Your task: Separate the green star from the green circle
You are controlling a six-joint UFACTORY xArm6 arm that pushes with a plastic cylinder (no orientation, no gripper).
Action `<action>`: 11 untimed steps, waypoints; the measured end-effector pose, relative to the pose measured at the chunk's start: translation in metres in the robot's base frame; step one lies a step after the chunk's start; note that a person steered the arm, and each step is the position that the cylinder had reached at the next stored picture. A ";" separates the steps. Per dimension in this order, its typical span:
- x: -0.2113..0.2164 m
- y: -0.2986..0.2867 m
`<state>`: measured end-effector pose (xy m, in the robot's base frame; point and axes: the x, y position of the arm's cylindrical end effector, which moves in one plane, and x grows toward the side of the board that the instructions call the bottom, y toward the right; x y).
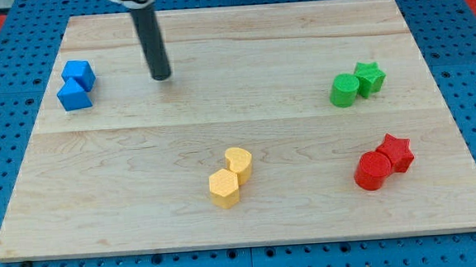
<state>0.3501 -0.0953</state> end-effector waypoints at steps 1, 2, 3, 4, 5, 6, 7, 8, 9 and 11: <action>0.018 0.034; 0.036 0.052; 0.047 0.053; 0.053 0.067; 0.053 0.117; 0.068 0.151; 0.090 0.173; 0.091 0.223; 0.091 0.271; 0.061 0.299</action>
<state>0.4107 0.2032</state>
